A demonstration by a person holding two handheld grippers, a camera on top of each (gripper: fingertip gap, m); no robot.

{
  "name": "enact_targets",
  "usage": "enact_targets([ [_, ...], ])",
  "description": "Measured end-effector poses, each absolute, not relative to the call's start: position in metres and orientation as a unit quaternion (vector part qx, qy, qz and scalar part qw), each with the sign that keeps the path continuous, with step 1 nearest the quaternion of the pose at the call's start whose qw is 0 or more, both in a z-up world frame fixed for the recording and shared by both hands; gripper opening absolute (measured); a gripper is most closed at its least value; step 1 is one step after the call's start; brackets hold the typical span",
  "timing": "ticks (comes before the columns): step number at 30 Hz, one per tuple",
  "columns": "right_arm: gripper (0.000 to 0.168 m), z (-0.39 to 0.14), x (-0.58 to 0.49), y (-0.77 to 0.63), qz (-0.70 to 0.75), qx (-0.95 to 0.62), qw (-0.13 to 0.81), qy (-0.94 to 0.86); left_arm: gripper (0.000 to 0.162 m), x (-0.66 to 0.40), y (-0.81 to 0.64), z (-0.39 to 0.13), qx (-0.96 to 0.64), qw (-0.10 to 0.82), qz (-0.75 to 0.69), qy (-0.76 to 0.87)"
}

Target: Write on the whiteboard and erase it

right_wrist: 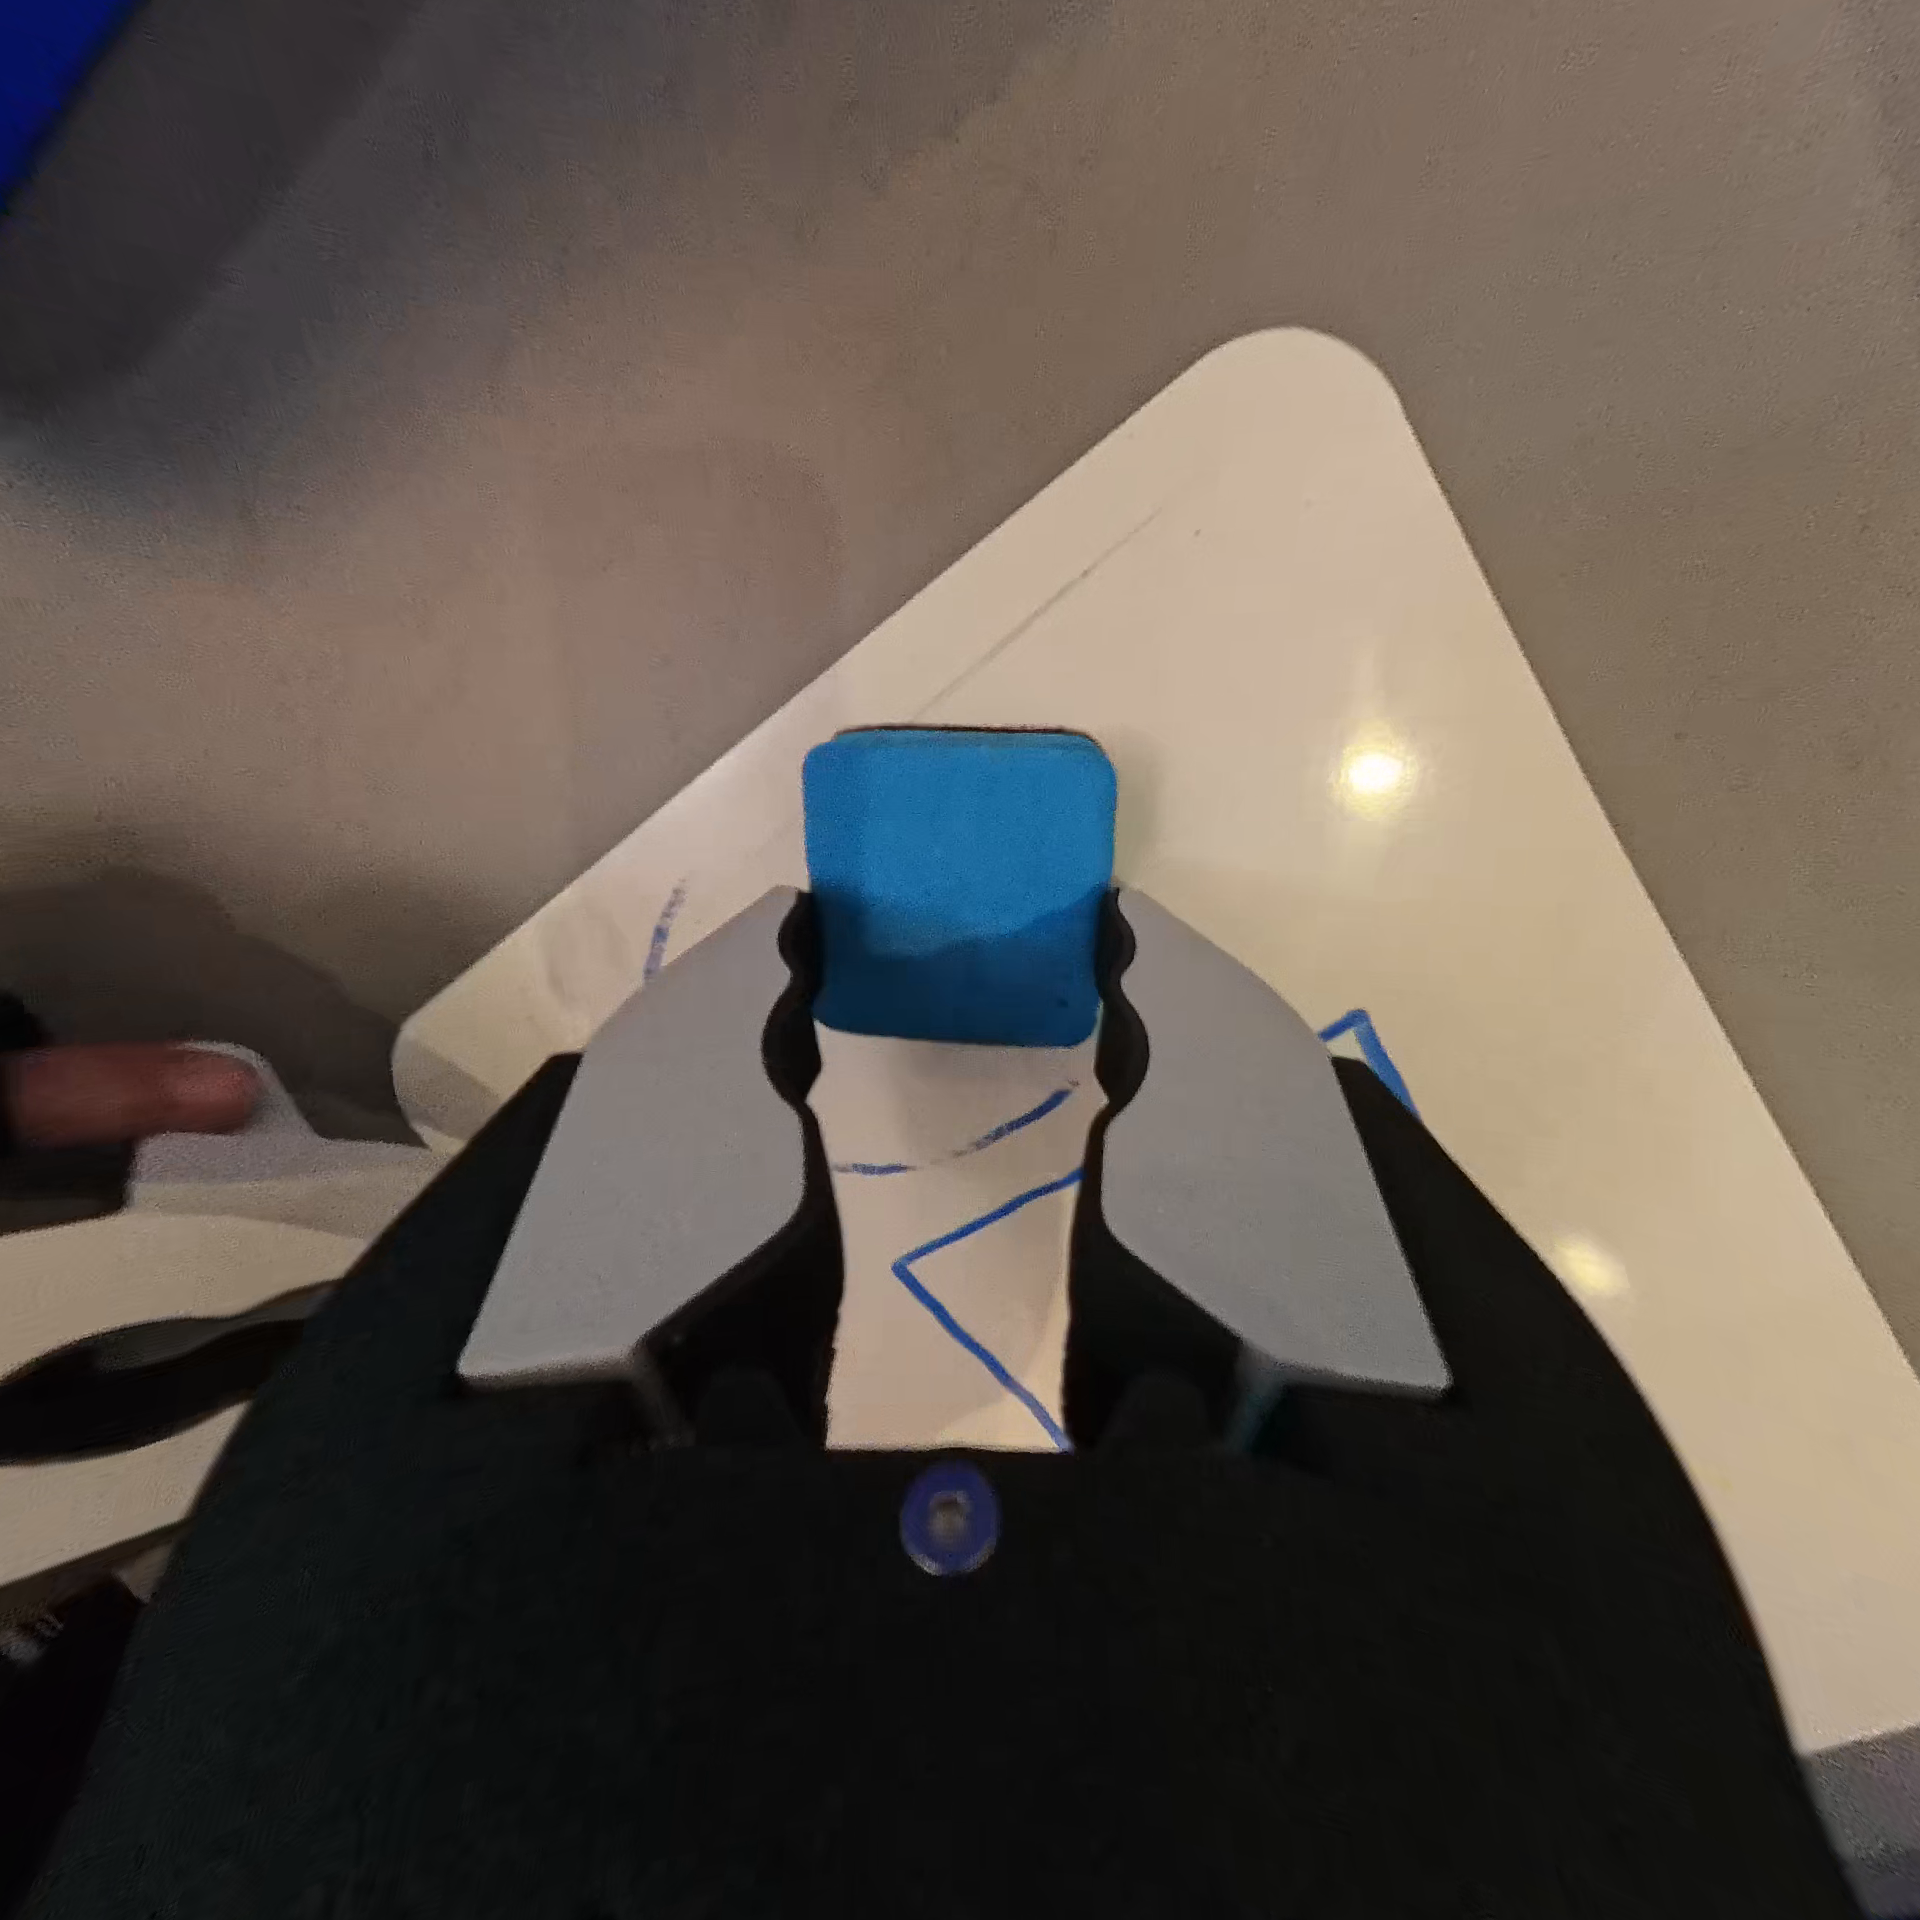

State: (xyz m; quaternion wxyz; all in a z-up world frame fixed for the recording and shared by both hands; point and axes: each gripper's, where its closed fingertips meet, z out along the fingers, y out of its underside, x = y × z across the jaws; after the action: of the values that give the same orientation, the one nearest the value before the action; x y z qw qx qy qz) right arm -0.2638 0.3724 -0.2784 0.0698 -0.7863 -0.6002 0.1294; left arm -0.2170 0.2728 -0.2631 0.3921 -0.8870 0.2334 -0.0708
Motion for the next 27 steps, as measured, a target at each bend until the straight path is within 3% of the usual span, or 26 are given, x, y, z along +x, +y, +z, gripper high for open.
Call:
enact_targets([
  [2,0.051,-0.276,-0.276,0.369,0.160,-0.801,0.052,-0.574,0.000,-0.229,0.275,-0.280,-0.905,0.360,-0.044,0.222],
  [10,0.051,-0.269,-0.241,0.413,0.011,-0.691,0.102,-0.715,0.000,-0.255,0.265,-0.280,-0.909,0.357,-0.077,0.203],
  [14,0.051,-0.280,-0.213,0.374,0.075,-0.682,0.027,-0.727,0.000,-0.250,0.268,-0.280,-0.906,0.361,-0.071,0.210],
  [17,0.051,-0.281,-0.203,0.358,0.043,-0.634,0.028,-0.771,0.000,-0.248,0.268,-0.280,-0.906,0.359,-0.079,0.208],
  [20,0.051,-0.280,-0.213,0.382,0.052,-0.700,0.006,-0.712,0.000,-0.246,0.266,-0.279,-0.906,0.359,-0.100,0.202],
  [23,0.051,-0.281,-0.231,0.327,0.043,-0.609,0.013,-0.792,0.001,-0.247,0.265,-0.279,-0.907,0.359,-0.099,0.199],
  [27,0.051,-0.280,-0.242,0.369,0.072,-0.708,-0.006,-0.703,0.000,-0.249,0.264,-0.279,-0.905,0.362,-0.095,0.201],
])
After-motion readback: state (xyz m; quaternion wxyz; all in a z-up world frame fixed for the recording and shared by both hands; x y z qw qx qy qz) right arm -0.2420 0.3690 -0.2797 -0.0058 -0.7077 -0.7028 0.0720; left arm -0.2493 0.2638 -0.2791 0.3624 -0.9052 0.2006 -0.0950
